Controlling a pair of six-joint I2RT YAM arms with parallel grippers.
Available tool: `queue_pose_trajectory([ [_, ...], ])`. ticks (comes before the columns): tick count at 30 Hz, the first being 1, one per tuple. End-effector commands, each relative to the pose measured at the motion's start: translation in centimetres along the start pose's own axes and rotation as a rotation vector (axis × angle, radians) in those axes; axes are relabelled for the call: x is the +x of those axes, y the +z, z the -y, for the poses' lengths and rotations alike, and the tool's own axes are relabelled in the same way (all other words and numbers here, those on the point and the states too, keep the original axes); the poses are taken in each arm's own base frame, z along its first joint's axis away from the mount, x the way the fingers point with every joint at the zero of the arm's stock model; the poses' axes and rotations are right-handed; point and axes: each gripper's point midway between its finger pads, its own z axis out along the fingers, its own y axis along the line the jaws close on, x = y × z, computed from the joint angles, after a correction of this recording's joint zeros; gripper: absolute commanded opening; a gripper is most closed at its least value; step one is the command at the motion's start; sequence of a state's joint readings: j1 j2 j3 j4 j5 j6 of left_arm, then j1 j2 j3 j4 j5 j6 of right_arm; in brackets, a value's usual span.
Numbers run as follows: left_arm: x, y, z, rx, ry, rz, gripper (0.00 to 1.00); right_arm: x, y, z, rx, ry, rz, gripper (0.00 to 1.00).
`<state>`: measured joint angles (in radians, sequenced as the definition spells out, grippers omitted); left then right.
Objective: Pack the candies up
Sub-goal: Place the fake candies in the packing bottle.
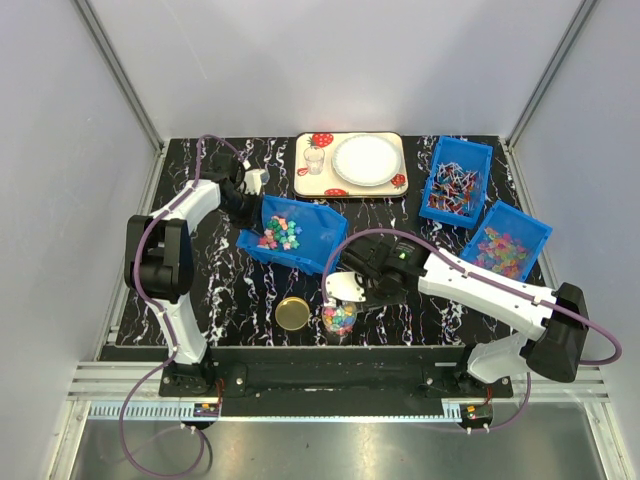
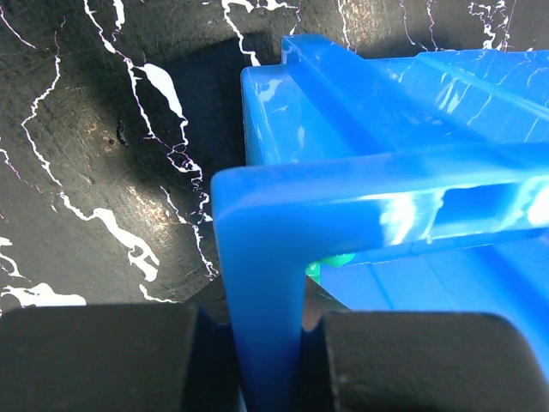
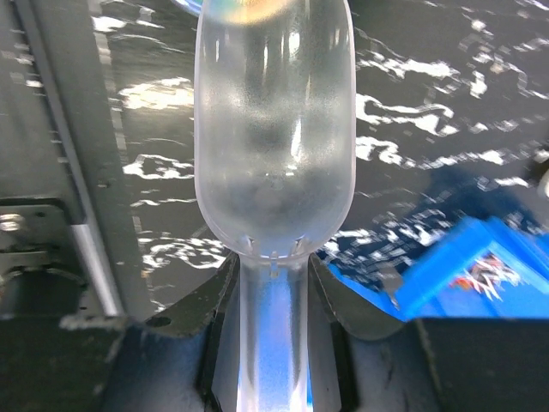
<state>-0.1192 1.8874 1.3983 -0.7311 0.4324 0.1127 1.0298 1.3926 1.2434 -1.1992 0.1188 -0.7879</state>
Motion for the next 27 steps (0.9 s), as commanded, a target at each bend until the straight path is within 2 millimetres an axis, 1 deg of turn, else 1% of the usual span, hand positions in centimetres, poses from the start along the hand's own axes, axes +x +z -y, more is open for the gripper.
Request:
queue_pose_trajectory([
  [1,-3.4,-1.4,1.2,0.042,0.043,0.108,0.0,0.7,-0.9,2.5,0.14,-0.015,-0.023,0.0],
  [2,-3.5,-1.6,1.2,0.044,0.044,0.113,0.0,1.0,-0.9,2.9,0.151,0.011,-0.014,0.0],
  [5,-3.5,-1.6,1.6,0.06,0.046,0.114,0.0,1.2,-0.8,3.8,0.151,0.065,0.037,0.0],
  [7,-3.5,-1.7,2.0,0.08,0.053,0.118,0.0,2.1,-0.4,4.9,0.146,0.133,0.066,0.0],
  [8,-3.5,-1.8,2.1,0.086,0.055,0.12,0.0,1.9,0.0,5.9,0.167,0.152,0.087,0.0],
  [9,-3.5,-1.9,2.3,0.098,0.058,0.122,0.0,2.6,0.3,6.6,0.176,0.186,0.09,0.0],
  [10,-3.5,-2.1,2.5,0.103,0.063,0.128,0.0,3.0,1.0,6.9,0.178,0.198,0.084,0.0],
  [11,-3.5,-2.2,2.7,0.112,0.066,0.129,0.0,2.8,1.6,8.0,0.204,0.215,0.097,0.0],
  [13,-3.6,-2.7,3.3,0.136,0.082,0.142,0.0,3.0,2.6,8.6,0.204,0.248,0.108,0.0],
  [14,-3.5,-2.7,3.5,0.145,0.088,0.144,0.0,2.7,3.4,9.2,0.204,0.259,0.12,0.0],
  [16,-3.5,-3.0,4.2,0.178,0.102,0.15,0.0,2.2,4.1,9.7,0.188,0.297,0.145,0.0],
  [17,-3.4,-3.1,4.4,0.189,0.113,0.153,0.0,1.9,4.7,9.9,0.172,0.303,0.148,0.0],
  [18,-3.4,-3.3,4.8,0.211,0.123,0.157,0.0,1.4,4.9,9.8,0.153,0.313,0.171,0.0],
  [19,-3.3,-3.3,5.1,0.224,0.13,0.154,0.0,1.3,4.9,10.0,0.156,0.321,0.175,0.0],
  [21,-3.1,-3.6,5.7,0.247,0.152,0.155,0.0,0.0,5.0,9.9,0.121,0.329,0.239,0.0],
  [22,-3.1,-3.6,6.0,0.252,0.165,0.155,0.0,-0.4,4.7,10.1,0.124,0.333,0.261,0.0],
  [25,-2.9,-3.4,6.3,0.243,0.179,0.148,0.0,-1.3,4.3,10.6,0.124,0.353,0.313,0.0],
  [27,-2.8,-3.1,6.0,0.221,0.179,0.139,0.0,-1.8,3.8,10.9,0.129,0.358,0.345,0.0],
])
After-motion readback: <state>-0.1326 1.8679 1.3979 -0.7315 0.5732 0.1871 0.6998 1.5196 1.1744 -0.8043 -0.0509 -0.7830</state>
